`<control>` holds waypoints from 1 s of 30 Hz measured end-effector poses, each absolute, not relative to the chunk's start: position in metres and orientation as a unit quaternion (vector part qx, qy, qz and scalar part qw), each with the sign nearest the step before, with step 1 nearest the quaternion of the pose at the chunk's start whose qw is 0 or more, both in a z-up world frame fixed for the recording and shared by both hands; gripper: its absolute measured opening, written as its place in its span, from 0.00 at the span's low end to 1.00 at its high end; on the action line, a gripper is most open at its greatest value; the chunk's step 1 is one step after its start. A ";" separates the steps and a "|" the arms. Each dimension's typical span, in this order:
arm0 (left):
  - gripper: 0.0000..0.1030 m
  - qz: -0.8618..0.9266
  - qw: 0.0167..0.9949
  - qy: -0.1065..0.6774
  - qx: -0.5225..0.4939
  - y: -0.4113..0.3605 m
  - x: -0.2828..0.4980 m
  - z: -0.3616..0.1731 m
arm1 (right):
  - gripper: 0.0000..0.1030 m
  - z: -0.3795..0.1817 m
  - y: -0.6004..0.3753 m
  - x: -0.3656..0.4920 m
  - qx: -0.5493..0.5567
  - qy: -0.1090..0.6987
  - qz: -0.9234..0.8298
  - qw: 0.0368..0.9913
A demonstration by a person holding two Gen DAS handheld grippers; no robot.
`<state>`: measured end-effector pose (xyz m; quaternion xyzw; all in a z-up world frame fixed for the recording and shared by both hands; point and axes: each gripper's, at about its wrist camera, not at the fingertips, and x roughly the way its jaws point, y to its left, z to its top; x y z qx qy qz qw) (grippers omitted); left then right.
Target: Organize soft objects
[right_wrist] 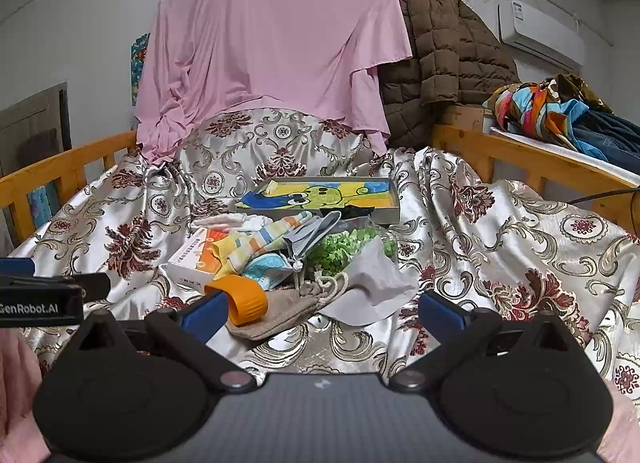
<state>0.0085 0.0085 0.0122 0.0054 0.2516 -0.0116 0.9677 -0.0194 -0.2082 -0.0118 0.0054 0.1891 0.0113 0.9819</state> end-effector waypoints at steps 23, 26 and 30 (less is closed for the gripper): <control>0.99 -0.237 0.892 0.371 0.103 -0.016 0.173 -0.002 | 1.00 -0.010 -0.232 0.106 0.001 0.337 0.127 0.933; 0.99 -0.278 0.876 0.378 0.114 -0.023 0.185 -0.011 | 1.00 -0.017 -0.226 0.124 -0.032 0.356 0.146 0.923; 0.98 -0.318 0.862 0.376 0.120 -0.028 0.195 -0.026 | 0.95 -0.030 -0.221 0.146 -0.042 0.387 0.193 0.901</control>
